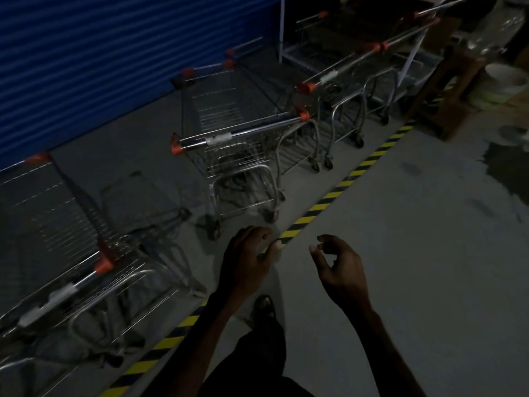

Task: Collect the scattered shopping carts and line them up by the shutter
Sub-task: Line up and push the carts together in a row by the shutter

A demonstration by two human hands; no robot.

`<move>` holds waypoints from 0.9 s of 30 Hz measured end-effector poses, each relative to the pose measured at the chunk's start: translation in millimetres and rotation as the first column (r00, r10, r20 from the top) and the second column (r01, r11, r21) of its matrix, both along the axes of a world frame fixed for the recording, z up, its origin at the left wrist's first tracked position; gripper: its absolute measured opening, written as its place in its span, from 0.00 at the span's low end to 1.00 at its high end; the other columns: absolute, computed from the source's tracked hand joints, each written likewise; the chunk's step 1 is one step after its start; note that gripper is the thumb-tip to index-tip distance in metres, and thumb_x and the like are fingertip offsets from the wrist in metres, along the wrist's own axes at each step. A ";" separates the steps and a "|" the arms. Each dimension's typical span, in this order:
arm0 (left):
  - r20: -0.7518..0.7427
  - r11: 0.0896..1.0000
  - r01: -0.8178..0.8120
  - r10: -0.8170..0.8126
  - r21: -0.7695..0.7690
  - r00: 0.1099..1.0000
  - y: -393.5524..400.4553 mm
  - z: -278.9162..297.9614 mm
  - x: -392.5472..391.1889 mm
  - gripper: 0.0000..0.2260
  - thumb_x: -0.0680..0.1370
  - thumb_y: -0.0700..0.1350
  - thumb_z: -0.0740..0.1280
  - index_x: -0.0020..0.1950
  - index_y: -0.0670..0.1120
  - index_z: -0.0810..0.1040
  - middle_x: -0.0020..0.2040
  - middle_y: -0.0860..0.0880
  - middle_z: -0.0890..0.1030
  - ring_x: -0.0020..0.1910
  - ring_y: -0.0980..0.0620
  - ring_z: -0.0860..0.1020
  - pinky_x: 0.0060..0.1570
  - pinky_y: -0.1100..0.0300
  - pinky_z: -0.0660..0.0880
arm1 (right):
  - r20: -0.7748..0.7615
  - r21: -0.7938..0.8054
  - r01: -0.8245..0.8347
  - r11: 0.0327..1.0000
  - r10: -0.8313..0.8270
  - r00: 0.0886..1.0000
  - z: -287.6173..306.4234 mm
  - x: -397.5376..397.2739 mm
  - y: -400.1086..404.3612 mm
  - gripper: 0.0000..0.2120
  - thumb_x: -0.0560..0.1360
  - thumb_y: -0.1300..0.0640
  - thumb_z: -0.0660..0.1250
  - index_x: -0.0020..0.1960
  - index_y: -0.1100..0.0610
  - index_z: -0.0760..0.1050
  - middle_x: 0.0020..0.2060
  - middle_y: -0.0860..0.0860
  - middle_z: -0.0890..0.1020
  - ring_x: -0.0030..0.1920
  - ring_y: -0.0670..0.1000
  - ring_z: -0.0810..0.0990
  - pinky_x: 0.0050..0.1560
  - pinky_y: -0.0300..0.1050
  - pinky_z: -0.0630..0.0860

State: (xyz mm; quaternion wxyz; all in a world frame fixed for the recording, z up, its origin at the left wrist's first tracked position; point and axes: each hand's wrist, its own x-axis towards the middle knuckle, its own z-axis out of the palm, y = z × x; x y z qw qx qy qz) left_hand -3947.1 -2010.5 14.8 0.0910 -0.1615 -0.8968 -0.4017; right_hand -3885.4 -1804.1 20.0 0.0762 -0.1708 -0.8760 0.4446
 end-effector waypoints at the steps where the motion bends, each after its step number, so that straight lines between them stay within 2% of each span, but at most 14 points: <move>1: 0.006 1.000 -0.002 0.002 -0.002 1.000 1.0 -2.8 -13.2 0.13 0.82 0.57 0.66 0.56 0.48 0.82 0.52 0.53 0.81 0.52 0.50 0.78 0.50 0.51 0.78 | 0.007 0.009 -0.006 1.000 0.006 1.000 -0.3 -13.8 2.6 0.21 0.80 0.38 0.67 0.66 0.51 0.79 0.55 0.48 0.83 0.57 0.49 0.82 0.51 0.54 0.80; 4: 0.042 1.000 -0.029 0.029 0.003 0.999 -1.2 -10.8 -53.8 0.13 0.82 0.57 0.67 0.58 0.49 0.82 0.53 0.53 0.82 0.53 0.51 0.78 0.51 0.50 0.78 | 0.043 0.028 -0.022 0.999 0.020 0.999 2.7 -53.0 9.4 0.21 0.81 0.38 0.67 0.66 0.50 0.78 0.55 0.47 0.83 0.58 0.49 0.81 0.52 0.54 0.81; 9: 0.131 0.997 -0.070 0.071 -0.013 0.989 -7.2 -18.7 -120.0 0.21 0.83 0.66 0.60 0.63 0.52 0.81 0.58 0.53 0.81 0.58 0.53 0.78 0.56 0.53 0.77 | 0.071 0.079 -0.063 0.995 0.057 0.996 10.7 -122.1 19.7 0.24 0.80 0.36 0.65 0.66 0.53 0.78 0.56 0.50 0.83 0.58 0.51 0.81 0.53 0.57 0.81; 14: 0.061 0.995 -0.085 0.088 -0.059 0.994 -12.5 -9.9 -183.3 0.12 0.84 0.57 0.64 0.56 0.51 0.80 0.52 0.52 0.80 0.54 0.49 0.78 0.53 0.49 0.77 | 0.073 0.128 -0.170 0.977 0.162 0.984 19.1 -195.2 20.9 0.20 0.81 0.44 0.69 0.67 0.56 0.78 0.57 0.54 0.83 0.58 0.53 0.81 0.52 0.54 0.80; 17: 0.051 0.989 -0.117 0.122 -0.090 0.991 -20.8 -8.2 -221.6 0.13 0.82 0.58 0.65 0.58 0.51 0.81 0.56 0.51 0.82 0.57 0.48 0.79 0.57 0.50 0.78 | 0.081 0.179 -0.266 0.947 0.255 0.963 22.0 -246.0 23.3 0.21 0.82 0.45 0.70 0.69 0.56 0.77 0.59 0.55 0.82 0.59 0.55 0.81 0.54 0.55 0.80; 20: -0.068 0.975 -0.147 0.138 -0.168 0.988 -34.1 -6.3 -266.3 0.16 0.82 0.57 0.67 0.62 0.48 0.83 0.60 0.48 0.83 0.61 0.46 0.79 0.65 0.48 0.76 | 0.136 0.352 -0.395 0.849 0.371 0.918 24.8 -310.5 31.0 0.24 0.82 0.43 0.69 0.71 0.57 0.75 0.64 0.58 0.78 0.63 0.61 0.78 0.57 0.60 0.79; 22: -0.210 0.965 -0.146 0.099 -0.220 0.973 -44.1 -3.2 -295.6 0.16 0.81 0.55 0.71 0.62 0.44 0.84 0.60 0.47 0.84 0.59 0.45 0.80 0.63 0.49 0.76 | 0.182 0.495 -0.477 0.726 0.450 0.874 26.9 -358.0 36.3 0.28 0.81 0.40 0.68 0.74 0.57 0.73 0.68 0.60 0.75 0.66 0.65 0.76 0.59 0.62 0.79; 24: -0.188 0.936 -0.175 0.121 -0.305 0.975 -53.3 4.8 -323.4 0.18 0.80 0.58 0.71 0.62 0.46 0.84 0.60 0.47 0.83 0.59 0.44 0.81 0.61 0.48 0.76 | 0.185 0.581 -0.511 0.633 0.509 0.841 35.1 -403.1 38.0 0.33 0.79 0.35 0.65 0.74 0.57 0.73 0.68 0.61 0.75 0.66 0.65 0.76 0.62 0.62 0.77; 27: -0.030 0.875 -0.224 0.234 -0.430 0.972 -63.5 13.0 -354.2 0.22 0.77 0.68 0.67 0.56 0.51 0.84 0.53 0.47 0.84 0.54 0.44 0.82 0.54 0.49 0.78 | 0.275 0.606 -0.617 0.503 0.595 0.755 34.2 -459.1 43.2 0.34 0.79 0.31 0.63 0.74 0.53 0.74 0.67 0.59 0.78 0.65 0.63 0.79 0.65 0.60 0.74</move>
